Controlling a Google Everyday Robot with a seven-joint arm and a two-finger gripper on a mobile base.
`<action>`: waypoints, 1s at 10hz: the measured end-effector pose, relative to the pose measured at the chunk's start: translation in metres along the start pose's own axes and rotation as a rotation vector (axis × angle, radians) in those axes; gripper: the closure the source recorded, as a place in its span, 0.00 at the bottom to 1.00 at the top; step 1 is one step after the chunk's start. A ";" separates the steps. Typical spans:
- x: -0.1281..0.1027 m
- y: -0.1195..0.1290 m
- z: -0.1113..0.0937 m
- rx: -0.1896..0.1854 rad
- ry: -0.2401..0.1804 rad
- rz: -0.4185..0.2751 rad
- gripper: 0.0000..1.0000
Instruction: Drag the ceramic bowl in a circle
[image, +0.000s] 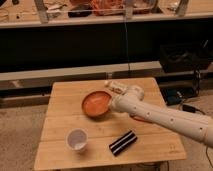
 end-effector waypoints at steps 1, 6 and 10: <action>0.012 0.018 -0.009 -0.005 0.015 0.026 0.98; 0.032 0.093 -0.053 -0.008 0.014 0.084 0.98; -0.012 0.087 -0.065 0.007 -0.053 0.022 0.98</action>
